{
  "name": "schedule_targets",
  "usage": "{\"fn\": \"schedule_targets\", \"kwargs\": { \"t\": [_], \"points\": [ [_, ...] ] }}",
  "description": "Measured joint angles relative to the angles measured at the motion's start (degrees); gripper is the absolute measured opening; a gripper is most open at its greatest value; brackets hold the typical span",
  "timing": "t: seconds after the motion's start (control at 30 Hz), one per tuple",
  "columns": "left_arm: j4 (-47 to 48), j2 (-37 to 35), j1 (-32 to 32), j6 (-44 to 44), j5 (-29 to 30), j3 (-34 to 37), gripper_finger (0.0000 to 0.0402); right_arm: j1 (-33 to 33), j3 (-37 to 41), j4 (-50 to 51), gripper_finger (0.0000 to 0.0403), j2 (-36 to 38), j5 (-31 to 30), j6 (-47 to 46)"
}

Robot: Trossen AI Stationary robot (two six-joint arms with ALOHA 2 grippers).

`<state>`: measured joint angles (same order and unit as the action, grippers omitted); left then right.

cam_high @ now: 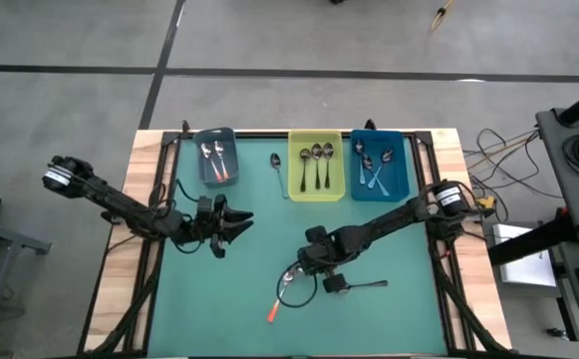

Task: Sort silverware by color (type)
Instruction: Put the orange spoon into the green bin

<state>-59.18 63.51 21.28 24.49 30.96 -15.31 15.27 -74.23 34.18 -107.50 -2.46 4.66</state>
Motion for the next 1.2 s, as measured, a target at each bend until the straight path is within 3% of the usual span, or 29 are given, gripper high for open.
{"fn": "schedule_targets", "kwargs": {
  "t": [0.2,0.47,0.63,0.83,1.2],
  "points": [
    [0.0,0.0,0.0,-0.7,0.0,0.0,0.0118,-0.1,0.1,0.1,0.0009,4.8,-0.6,0.6],
    [-1.3,0.1,0.0,-1.8,0.0,0.0,0.0118,-0.1,4.4,-4.0,0.0009,13.2,-6.2,1.4],
    [-1.7,1.0,0.0,-3.1,1.1,-0.8,0.0118,-0.1,11.3,-15.1,0.0009,19.8,-9.3,1.8],
    [-1.7,5.7,0.0,-9.2,1.7,-6.9,0.0118,0.0,20.8,-29.2,0.0009,26.1,-15.2,3.9],
    [3.5,14.7,0.3,-21.5,9.3,-19.6,0.0118,0.7,35.4,-59.8,0.0009,36.0,-15.6,15.1]
  ]
}}
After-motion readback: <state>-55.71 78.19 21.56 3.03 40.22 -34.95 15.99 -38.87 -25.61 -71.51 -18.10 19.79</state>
